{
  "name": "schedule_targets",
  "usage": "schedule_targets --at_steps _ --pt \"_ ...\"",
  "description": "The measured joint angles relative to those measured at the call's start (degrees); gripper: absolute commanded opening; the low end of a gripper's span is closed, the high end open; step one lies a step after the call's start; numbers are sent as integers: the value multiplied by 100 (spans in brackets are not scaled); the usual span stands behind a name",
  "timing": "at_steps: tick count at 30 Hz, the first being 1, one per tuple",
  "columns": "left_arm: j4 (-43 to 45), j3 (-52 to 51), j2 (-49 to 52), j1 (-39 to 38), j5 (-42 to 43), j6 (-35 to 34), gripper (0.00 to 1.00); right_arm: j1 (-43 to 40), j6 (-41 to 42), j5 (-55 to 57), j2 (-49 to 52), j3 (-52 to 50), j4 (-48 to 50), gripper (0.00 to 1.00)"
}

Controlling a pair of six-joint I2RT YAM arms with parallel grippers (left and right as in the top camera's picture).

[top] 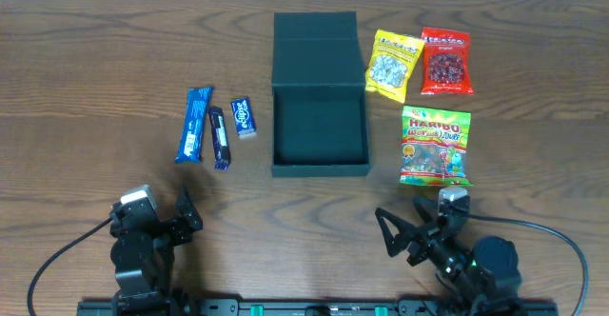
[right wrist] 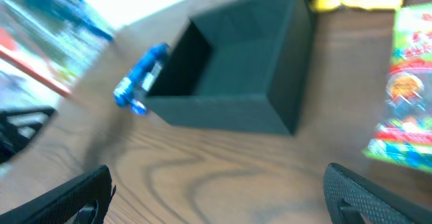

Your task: Pack container

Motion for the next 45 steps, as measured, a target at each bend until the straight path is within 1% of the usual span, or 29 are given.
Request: schedule_targets --at_steps 2,4,6,9,13,15,16,18,22,25,27,30,31,33,35,36,37,38,39,41,42,43,45 --pt "0 0 0 0 0 -2 95 0 210 -83 0 -9 470 99" --pt "0 0 0 0 -2 0 95 0 249 -76 26 11 544 99" --pt "2 0 0 0 -2 0 95 0 205 -57 190 116 492 99" --pt "0 0 0 0 -2 0 95 0 -114 166 859 627 26 99" --pt "4 0 0 0 -2 0 95 0 -866 911 2566 1899 -831 99" --pt "2 0 2 0 2 0 95 0 -1058 1298 3248 2330 -984 99" --pt "9 0 0 0 -2 0 95 0 -1189 1698 3930 2717 -1064 99" --pt "7 0 0 0 -2 0 95 0 -1298 2188 4793 3064 -1051 99" --pt "7 0 0 0 -2 -2 95 -2 -1405 2645 6371 3392 -693 99" --pt "4 0 0 0 0 0 95 -39 -1432 2739 7261 3423 -446 97" --pt "7 0 0 0 -2 0 95 -90 -1436 2785 7683 3423 -286 95" --pt "4 0 0 0 0 0 95 -179 -1456 2809 8150 3423 -7 91" --pt "7 0 0 0 -2 0 95 -243 -1462 2820 8358 3423 109 86" --pt "7 0 0 0 -2 0 95 -350 -1508 2826 8599 3423 251 69" --pt "4 0 0 0 -2 -2 95 -431 -1486 2855 8821 3423 319 59" --pt "7 0 0 0 -2 0 95 -459 -1484 2889 8889 3423 339 57" --pt "7 0 0 0 -2 0 95 -494 -1506 2916 8959 3432 374 52" --pt "4 0 0 0 -2 0 95 -518 -1499 2927 9005 3447 389 44" --pt "4 0 0 0 -2 0 95 -527 -1519 2935 9042 3467 398 33" --pt "4 0 0 0 -2 0 95 -531 -1480 2986 9090 3517 411 20" --pt "4 0 0 0 -2 0 95 -538 -1491 2990 9106 3539 422 9" --pt "4 0 0 0 -2 0 95 -538 -1478 3005 9106 3550 422 2" --pt "4 0 0 0 -2 0 95 -538 -1504 3010 9103 3585 387 1"
